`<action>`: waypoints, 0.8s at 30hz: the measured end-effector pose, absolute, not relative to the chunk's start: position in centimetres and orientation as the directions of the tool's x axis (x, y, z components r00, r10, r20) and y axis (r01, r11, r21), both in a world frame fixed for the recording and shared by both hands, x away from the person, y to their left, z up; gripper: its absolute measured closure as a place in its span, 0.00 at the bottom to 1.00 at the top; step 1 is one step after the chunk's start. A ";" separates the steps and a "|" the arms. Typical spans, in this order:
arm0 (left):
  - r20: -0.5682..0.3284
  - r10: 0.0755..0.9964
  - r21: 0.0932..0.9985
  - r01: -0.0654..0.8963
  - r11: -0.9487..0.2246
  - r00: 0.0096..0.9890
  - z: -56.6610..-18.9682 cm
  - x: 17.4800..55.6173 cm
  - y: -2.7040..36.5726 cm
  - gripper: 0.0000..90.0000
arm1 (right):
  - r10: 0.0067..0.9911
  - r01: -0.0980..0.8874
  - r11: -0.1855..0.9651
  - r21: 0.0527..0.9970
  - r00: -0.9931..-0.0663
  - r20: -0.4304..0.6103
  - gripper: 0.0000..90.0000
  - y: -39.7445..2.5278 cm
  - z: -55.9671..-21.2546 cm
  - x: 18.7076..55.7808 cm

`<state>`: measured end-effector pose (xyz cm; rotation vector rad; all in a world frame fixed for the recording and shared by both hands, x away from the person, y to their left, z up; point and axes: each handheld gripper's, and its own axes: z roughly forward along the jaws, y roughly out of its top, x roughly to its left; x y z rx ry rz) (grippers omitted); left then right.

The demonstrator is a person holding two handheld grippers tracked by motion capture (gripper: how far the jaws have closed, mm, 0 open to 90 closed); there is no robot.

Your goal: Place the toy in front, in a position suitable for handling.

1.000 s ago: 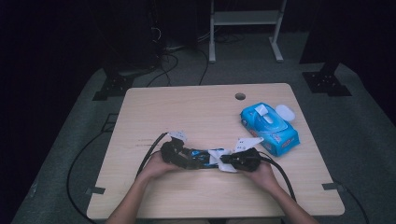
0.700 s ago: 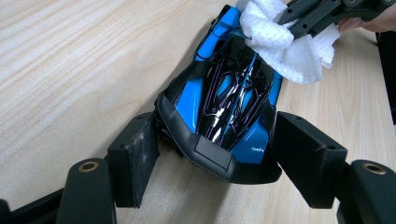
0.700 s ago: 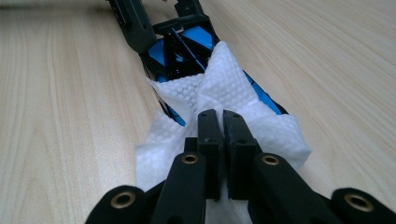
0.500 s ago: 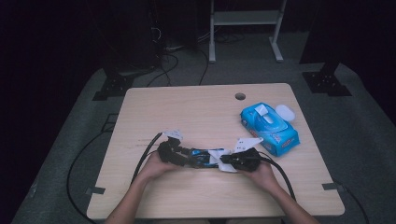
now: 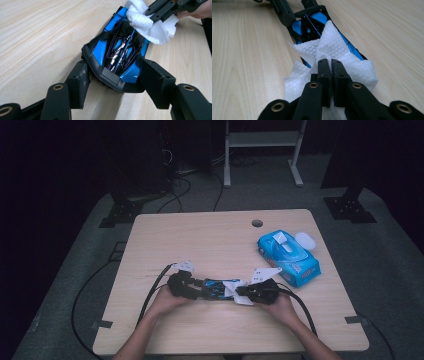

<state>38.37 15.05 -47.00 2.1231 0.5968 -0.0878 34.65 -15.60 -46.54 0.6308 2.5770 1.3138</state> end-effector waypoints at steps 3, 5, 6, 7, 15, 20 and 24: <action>-0.242 0.380 0.766 0.416 -0.490 0.893 -46.9 38.1 15.0 0.46 | 0.445 0.281 0.523 0.805 -0.895 0.023 0.96 -15.6 -46.5 34.5; -0.209 0.382 0.772 0.392 -0.500 0.900 -46.7 37.7 14.8 0.46 | 0.442 0.278 0.525 0.804 -0.897 0.022 0.96 -15.6 -46.5 34.4; -0.191 0.382 0.774 0.379 -0.508 0.904 -46.7 37.5 14.7 0.46 | 0.439 0.278 0.526 0.804 -0.898 0.023 0.96 -15.6 -46.4 34.4; -0.171 0.382 0.777 0.363 -0.514 0.908 -46.6 37.3 14.7 0.46 | 0.435 0.274 0.527 0.805 -0.900 0.022 0.96 -15.6 -46.4 34.3; -0.017 0.378 0.791 0.244 -0.561 0.926 -46.3 35.7 14.3 0.47 | 0.424 0.263 0.536 0.802 -0.905 0.014 0.96 -15.6 -46.3 33.8; 0.054 0.372 0.785 0.191 -0.590 0.927 -46.1 35.0 14.2 0.48 | 0.420 0.251 0.538 0.805 -0.907 0.001 0.96 -15.6 -46.3 33.3; 0.095 0.372 0.784 0.161 -0.600 0.923 -46.0 34.4 14.1 0.50 | 0.425 0.248 0.537 0.807 -0.905 -0.005 0.96 -15.6 -46.3 33.0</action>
